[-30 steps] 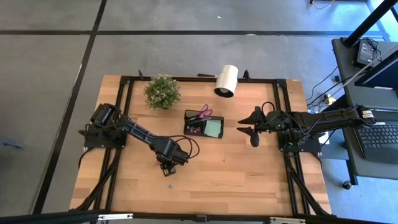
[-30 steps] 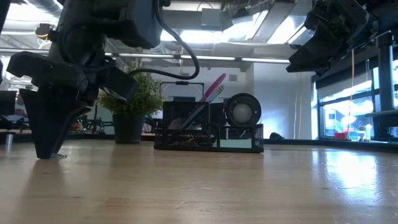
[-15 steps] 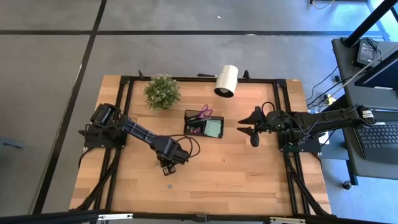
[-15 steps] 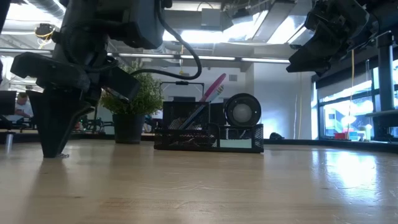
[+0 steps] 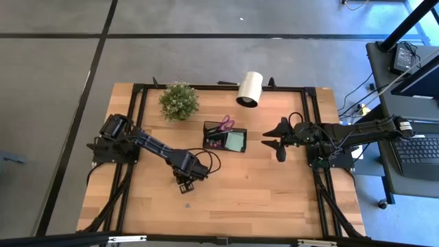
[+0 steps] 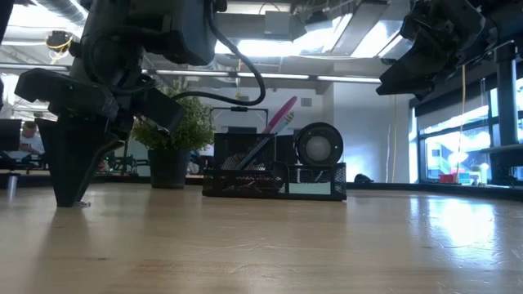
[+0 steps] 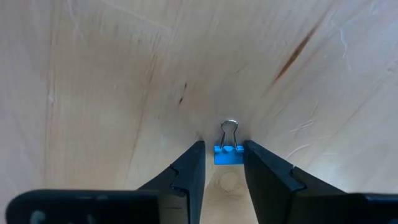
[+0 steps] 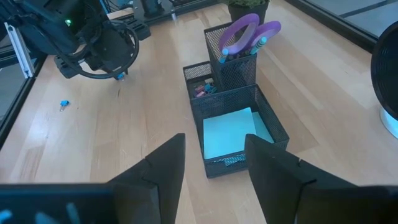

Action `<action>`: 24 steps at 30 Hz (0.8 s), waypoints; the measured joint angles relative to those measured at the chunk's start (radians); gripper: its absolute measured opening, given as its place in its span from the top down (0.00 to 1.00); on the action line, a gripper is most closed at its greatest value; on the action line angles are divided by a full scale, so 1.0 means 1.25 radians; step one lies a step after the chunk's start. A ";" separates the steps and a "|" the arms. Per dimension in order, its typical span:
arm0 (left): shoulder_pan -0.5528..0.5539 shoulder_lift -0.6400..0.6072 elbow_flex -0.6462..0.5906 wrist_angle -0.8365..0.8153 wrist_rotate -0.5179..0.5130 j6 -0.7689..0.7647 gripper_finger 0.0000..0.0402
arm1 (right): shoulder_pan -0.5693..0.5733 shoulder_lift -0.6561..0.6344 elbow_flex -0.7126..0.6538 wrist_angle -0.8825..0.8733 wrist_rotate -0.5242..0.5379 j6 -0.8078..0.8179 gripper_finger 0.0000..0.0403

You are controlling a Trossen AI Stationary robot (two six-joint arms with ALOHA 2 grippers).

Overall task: Pick and place office supplies into organizer
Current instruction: Put the blue binder clip into the black desk organizer

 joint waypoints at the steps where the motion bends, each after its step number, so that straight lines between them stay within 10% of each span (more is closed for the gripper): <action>1: 0.000 0.000 0.000 0.000 0.001 0.000 0.75 | 0.000 0.000 0.000 0.000 0.000 0.000 0.58; 24: 0.004 -0.047 0.045 0.018 0.023 0.027 0.90 | 0.000 0.000 0.000 -0.001 0.000 -0.003 0.58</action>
